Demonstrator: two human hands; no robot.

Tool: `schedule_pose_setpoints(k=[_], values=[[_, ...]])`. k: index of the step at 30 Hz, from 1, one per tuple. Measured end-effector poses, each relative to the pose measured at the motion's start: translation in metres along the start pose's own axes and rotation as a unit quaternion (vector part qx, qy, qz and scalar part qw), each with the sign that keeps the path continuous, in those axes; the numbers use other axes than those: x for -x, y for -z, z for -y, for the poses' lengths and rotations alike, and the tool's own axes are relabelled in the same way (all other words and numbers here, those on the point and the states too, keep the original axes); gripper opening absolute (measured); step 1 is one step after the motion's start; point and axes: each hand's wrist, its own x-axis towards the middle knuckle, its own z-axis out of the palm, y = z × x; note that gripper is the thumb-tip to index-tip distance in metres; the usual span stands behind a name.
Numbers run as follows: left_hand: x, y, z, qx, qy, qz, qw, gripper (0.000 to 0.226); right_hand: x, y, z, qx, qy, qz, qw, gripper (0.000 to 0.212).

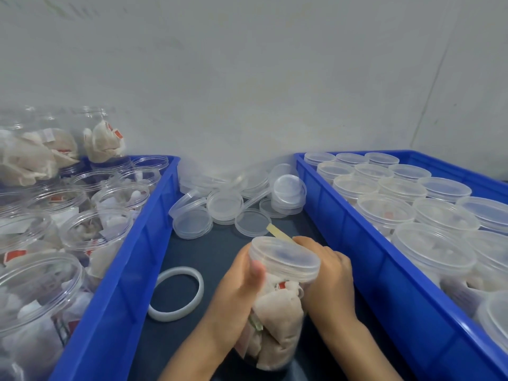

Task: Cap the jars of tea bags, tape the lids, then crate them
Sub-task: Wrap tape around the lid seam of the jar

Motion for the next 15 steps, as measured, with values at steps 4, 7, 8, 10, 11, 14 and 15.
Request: schedule_pose_setpoints(k=[4, 7, 8, 10, 11, 14, 15], values=[[-0.001, 0.006, 0.0, 0.024, 0.055, -0.044, 0.997, 0.09, 0.003, 0.001, 0.003, -0.005, -0.015, -0.028, 0.999, 0.016], [-0.005, 0.008, 0.002, -0.026, 0.042, -0.139, 0.989, 0.073, 0.001, 0.001, 0.003, 0.003, -0.025, -0.06, 0.998, 0.018], [-0.006, 0.009, 0.002, -0.043, 0.026, -0.201, 0.978, 0.064, 0.001, 0.001, 0.004, 0.007, -0.032, -0.058, 0.998, 0.014], [-0.007, 0.011, 0.002, -0.071, -0.041, -0.31, 0.947, 0.036, 0.001, 0.001, 0.009, 0.012, -0.043, -0.044, 0.998, 0.006], [-0.006, 0.01, 0.004, -0.098, -0.071, -0.346, 0.93, 0.027, 0.002, 0.001, 0.01, 0.0, -0.037, -0.045, 0.998, 0.008], [-0.001, 0.007, 0.012, -0.156, -0.107, -0.39, 0.901, 0.028, 0.006, 0.006, 0.013, -0.06, 0.001, -0.044, 0.997, 0.025], [0.001, 0.006, 0.014, -0.165, -0.113, -0.385, 0.901, 0.033, 0.005, 0.007, 0.013, -0.076, 0.006, -0.02, 0.997, 0.035]])
